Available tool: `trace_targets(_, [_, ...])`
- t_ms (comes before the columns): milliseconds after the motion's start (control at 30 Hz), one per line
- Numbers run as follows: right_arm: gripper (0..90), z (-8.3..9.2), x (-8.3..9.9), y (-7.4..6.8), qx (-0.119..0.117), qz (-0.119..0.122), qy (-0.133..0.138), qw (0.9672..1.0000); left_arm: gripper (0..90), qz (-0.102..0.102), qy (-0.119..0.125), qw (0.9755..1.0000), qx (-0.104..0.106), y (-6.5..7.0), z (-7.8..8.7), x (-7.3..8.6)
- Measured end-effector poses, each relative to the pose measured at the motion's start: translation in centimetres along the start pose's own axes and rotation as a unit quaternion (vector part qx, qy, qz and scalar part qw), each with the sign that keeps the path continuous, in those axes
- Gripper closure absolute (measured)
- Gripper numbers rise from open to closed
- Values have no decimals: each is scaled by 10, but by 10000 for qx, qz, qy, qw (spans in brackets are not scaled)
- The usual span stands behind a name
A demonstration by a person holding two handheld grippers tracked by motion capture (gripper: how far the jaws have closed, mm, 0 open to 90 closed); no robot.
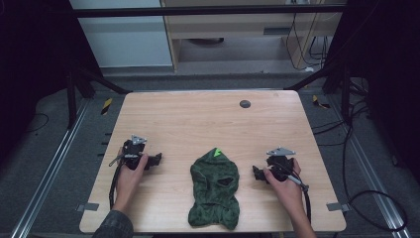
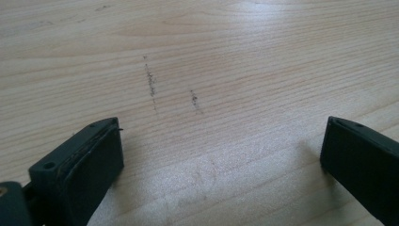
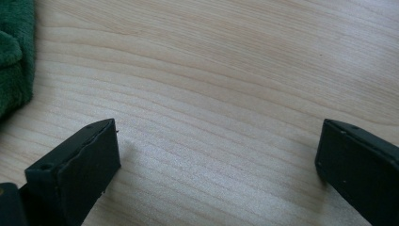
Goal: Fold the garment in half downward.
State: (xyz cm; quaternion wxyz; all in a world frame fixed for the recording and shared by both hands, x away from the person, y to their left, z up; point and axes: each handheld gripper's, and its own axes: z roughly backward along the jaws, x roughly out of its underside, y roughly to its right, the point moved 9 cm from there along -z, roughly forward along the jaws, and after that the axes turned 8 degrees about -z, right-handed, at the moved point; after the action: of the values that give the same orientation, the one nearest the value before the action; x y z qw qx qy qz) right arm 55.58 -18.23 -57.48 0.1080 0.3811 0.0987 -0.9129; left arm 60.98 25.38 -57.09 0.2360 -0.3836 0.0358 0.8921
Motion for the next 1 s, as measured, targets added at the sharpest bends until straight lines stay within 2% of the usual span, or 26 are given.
trace_targets(33, [7,0,0,0,0,0,0,10000,0,60,4,10000,-50,1,1,0])
trace_targets(100, [7,0,0,-2,-35,25,-9,10000,0,-164,34,9997,167,11,4,2])
trace_targets(167, [6,0,0,-2,-31,26,-3,10000,0,-190,35,9996,193,14,4,2])
trace_targets(233, [6,0,0,-2,-9,9,-3,10000,0,-161,31,9998,126,16,4,2])
trace_targets(367, [6,-1,-1,-3,-10,37,-7,10000,2,-199,59,9997,156,20,5,2])
trace_targets(533, [8,-1,-1,-3,-11,38,-5,10000,55,-223,41,9997,111,23,8,1])
trace_targets(567, [13,-1,-1,-4,-12,25,1,10000,58,-339,8,9994,67,25,10,-1])
trace_targets(667, [34,-2,-2,-5,-37,14,30,10000,60,-391,71,9992,109,30,13,-6])
trace_targets(700, [59,-2,-3,-6,-36,4,17,10000,60,-435,116,9989,156,34,14,-9])
trace_targets(733, [124,-1,-5,-9,-66,47,16,10000,69,-530,199,9981,223,41,17,-14])
trace_targets(800, [138,0,-7,-12,-94,79,30,9999,103,-574,226,9978,255,46,18,-17])
trace_targets(833, [233,3,-12,-17,-160,140,167,9996,103,-668,283,9967,371,56,19,-22])
trace_targets(867, [239,4,-16,-20,-235,124,218,9994,109,-705,319,9960,441,61,20,-24])
trace_targets(900, [239,4,-16,-20,-235,124,218,9994,118,-705,319,9960,441,61,20,-24])
trace_targets(933, [301,6,-22,-25,-251,180,280,9991,125,-770,376,9951,500,71,20,-29])
trace_targets(1000, [366,8,-27,-32,-367,163,352,9986,136,-809,399,9945,536,75,20,-31])
